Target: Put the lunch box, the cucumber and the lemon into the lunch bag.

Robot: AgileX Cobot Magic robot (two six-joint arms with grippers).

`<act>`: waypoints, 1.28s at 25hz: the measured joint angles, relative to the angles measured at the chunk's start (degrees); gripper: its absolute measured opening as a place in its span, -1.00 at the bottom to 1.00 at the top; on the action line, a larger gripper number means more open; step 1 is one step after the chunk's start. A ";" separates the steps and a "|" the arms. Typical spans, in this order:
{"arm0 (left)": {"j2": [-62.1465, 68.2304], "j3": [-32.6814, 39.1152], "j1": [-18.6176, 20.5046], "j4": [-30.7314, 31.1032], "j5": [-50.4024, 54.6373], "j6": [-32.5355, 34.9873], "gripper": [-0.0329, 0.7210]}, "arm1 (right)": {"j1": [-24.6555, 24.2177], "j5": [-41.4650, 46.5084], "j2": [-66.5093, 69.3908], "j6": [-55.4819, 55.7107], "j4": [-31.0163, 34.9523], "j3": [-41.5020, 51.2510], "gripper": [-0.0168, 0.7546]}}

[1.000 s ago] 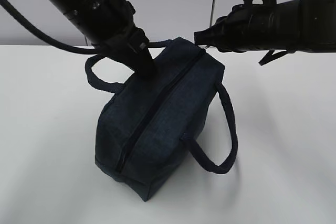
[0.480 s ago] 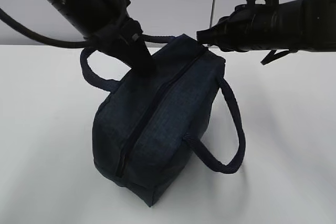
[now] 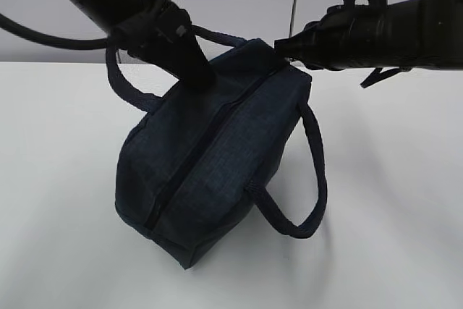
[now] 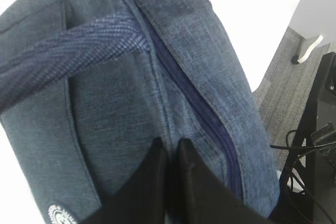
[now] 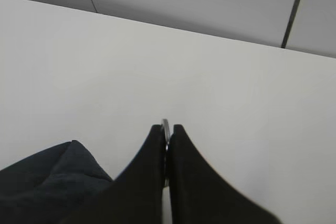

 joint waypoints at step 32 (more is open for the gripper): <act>-2.22 0.00 0.00 -1.34 0.09 -0.19 -0.93 | -1.03 1.07 2.52 0.11 0.60 -1.31 -0.96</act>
